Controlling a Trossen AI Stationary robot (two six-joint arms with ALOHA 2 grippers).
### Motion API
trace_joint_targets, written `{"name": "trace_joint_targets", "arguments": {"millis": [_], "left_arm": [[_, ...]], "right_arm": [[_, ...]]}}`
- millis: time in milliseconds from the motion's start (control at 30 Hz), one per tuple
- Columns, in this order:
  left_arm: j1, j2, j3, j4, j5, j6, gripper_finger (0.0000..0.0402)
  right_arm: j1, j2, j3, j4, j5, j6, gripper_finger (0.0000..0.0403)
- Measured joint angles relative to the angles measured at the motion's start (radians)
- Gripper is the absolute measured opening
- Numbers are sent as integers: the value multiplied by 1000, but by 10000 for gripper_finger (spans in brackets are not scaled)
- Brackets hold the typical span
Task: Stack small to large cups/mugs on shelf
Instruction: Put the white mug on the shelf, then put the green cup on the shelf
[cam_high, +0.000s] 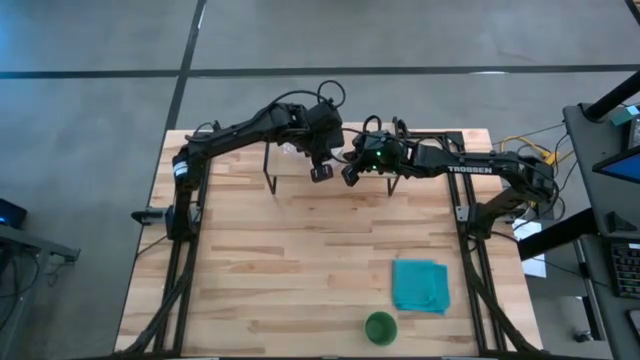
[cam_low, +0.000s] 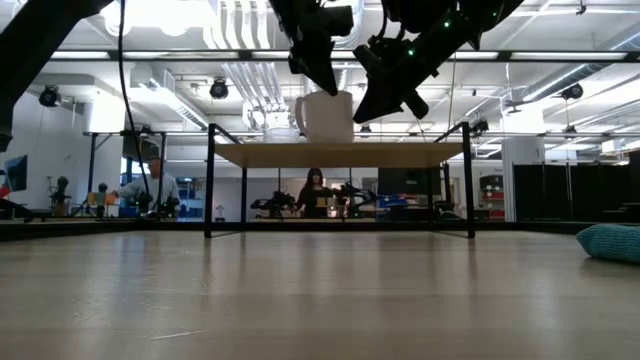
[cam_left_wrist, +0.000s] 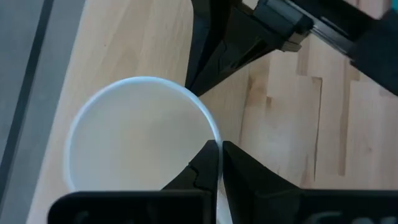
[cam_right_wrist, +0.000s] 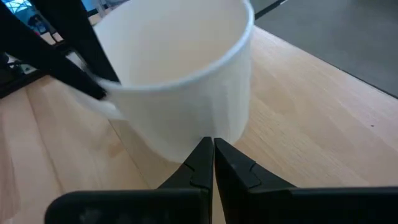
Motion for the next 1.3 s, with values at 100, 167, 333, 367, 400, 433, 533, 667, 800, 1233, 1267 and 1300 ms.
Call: {"name": "trace_joint_targets", "arguments": {"millis": [100, 167, 333, 367, 400, 433, 533, 667, 800, 1233, 1267, 1300], "left_arm": [[0, 0, -18, 0, 0, 0, 0], [0, -1, -23, 2, 0, 0, 0], [0, -1, -23, 7, 0, 0, 0], [0, -1, -22, 12, -1, 0, 0], [0, -1, -21, 19, -3, 0, 0], [0, -2, -21, 24, -3, 0, 0], [1, -4, -21, 23, -4, 0, 0], [0, -4, -21, 23, -4, 1, 0], [2, -4, -21, 22, -4, 1, 17], [2, -7, -22, 37, -14, 1, 79], [2, -8, -22, 47, -18, 1, 79], [2, -10, -22, 58, -27, 1, 79]], "right_arm": [[0, 0, 0, 0, 0, 0, 8], [0, 0, 0, -2, 0, 0, 8], [0, 0, 0, -2, 0, 0, 8], [0, 0, 0, -2, 0, 0, 8], [0, 0, 0, -2, 0, 0, 8], [0, 0, 0, -2, 0, 0, 8], [0, 0, 0, -3, 0, 0, 8], [0, 0, 0, -4, 0, 0, 8], [0, 0, 0, -5, -1, 0, 8], [0, -34, 0, -17, -17, 11, 8], [0, -44, 0, -28, -17, 11, 8], [0, -51, 0, -44, -17, 11, 8]]}}
